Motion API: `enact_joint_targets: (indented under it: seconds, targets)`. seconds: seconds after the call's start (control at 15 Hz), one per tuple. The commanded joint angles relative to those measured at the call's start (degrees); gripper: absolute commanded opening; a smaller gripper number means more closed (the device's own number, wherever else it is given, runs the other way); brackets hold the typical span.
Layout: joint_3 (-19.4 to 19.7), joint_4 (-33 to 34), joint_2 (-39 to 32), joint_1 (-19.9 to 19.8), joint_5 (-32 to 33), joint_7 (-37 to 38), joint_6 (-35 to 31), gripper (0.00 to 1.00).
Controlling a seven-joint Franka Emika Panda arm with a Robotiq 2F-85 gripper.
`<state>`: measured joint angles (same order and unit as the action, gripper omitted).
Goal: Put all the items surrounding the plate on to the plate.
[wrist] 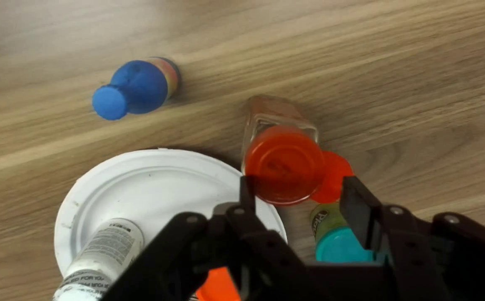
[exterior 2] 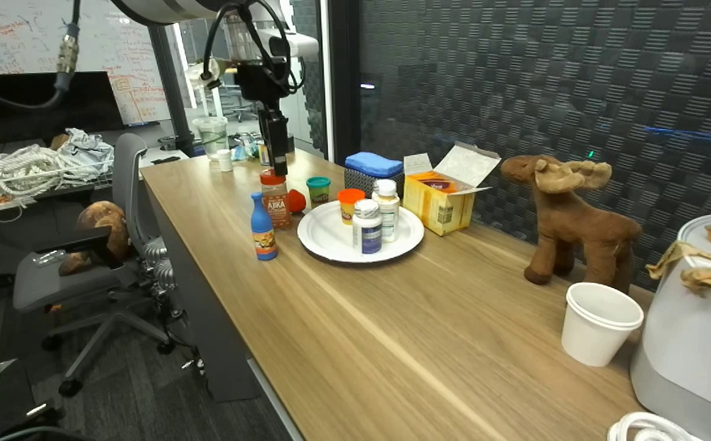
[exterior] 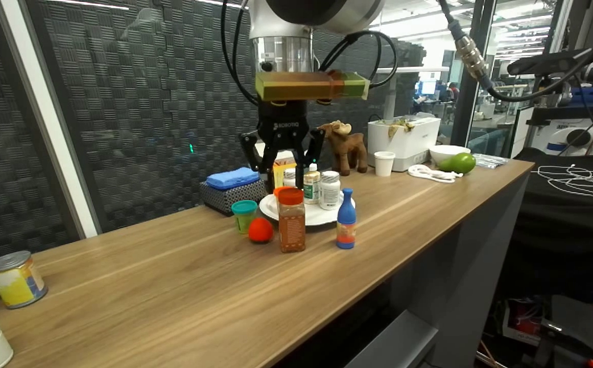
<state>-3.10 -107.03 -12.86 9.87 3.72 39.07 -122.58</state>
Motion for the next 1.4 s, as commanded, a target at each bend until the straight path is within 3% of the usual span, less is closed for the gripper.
enact_joint_targets:
  seconds: [0.0,0.13,0.87,0.93,1.07,1.33]
  targets:
    - [-0.14,1.57,-0.74,0.6,0.94,0.57,1.48,0.89]
    - [-0.11,1.58,-0.97,0.93,1.53,0.97,1.38,1.0]
    - [0.1,2.57,-3.48,1.42,0.9,1.34,3.44,1.0]
    - [0.16,2.71,-3.63,1.45,0.86,1.58,3.34,0.75]
    - [0.26,3.04,-3.79,1.57,0.91,2.16,3.28,0.68]
    - [0.63,3.27,-2.48,1.72,1.15,4.88,4.0,0.35]
